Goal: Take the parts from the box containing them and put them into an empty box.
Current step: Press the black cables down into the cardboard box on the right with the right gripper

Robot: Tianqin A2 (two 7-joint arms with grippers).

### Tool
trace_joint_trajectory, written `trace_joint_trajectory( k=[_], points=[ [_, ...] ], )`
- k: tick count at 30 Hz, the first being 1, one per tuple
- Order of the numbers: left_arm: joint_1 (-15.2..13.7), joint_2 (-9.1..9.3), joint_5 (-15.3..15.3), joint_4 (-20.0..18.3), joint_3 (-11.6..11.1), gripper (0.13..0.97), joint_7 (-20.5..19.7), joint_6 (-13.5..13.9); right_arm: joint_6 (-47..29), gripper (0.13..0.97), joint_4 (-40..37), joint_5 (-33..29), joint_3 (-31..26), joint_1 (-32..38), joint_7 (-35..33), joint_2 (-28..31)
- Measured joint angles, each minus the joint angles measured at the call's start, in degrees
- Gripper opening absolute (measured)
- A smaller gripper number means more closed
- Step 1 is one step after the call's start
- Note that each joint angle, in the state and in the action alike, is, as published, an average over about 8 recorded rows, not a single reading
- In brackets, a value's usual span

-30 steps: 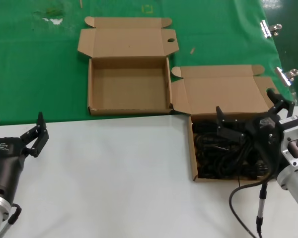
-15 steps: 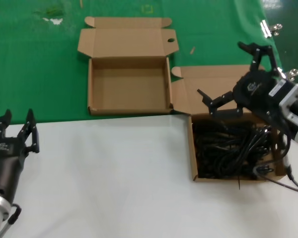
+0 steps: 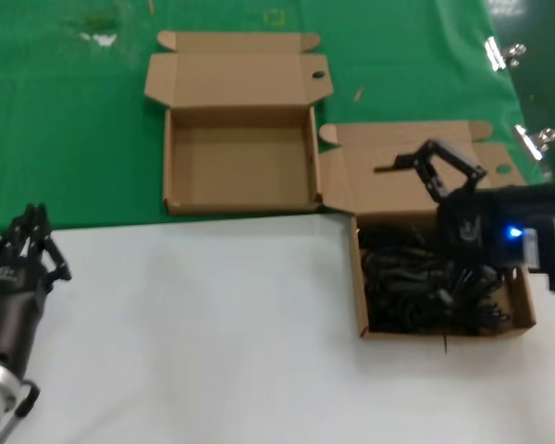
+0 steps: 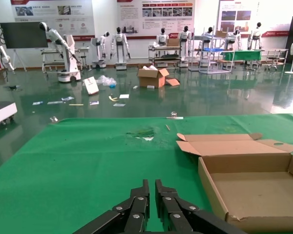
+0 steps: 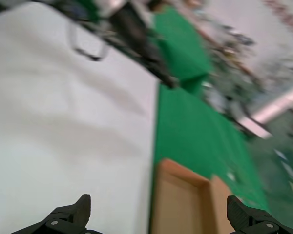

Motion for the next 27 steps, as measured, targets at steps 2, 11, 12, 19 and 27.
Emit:
trace_joint_trajectory(
  k=[2, 11, 12, 19, 27],
  points=[
    [0.0, 0.00, 0.0, 0.0, 0.0, 0.184, 0.0, 0.0, -4.9, 0.966, -1.4, -0.6, -1.8, 3.2, -2.0, 0.8],
    [0.0, 0.00, 0.0, 0.0, 0.0, 0.156, 0.0, 0.0, -23.0, 0.966, -12.2, -9.2, -8.5, 19.1, -11.1, -1.0],
    [0.0, 0.00, 0.0, 0.0, 0.0, 0.152, 0.0, 0.0, -24.3, 0.966, -13.5, -10.2, -9.1, 20.6, -11.9, -1.4],
    [0.0, 0.00, 0.0, 0.0, 0.0, 0.140, 0.0, 0.0, -29.5, 0.966, -21.9, -15.7, -12.3, 27.0, -17.1, -4.6],
    [0.0, 0.00, 0.0, 0.0, 0.0, 0.140, 0.0, 0.0, -29.2, 0.966, -30.0, -21.1, -14.5, 29.4, -22.1, -7.3]
  ],
)
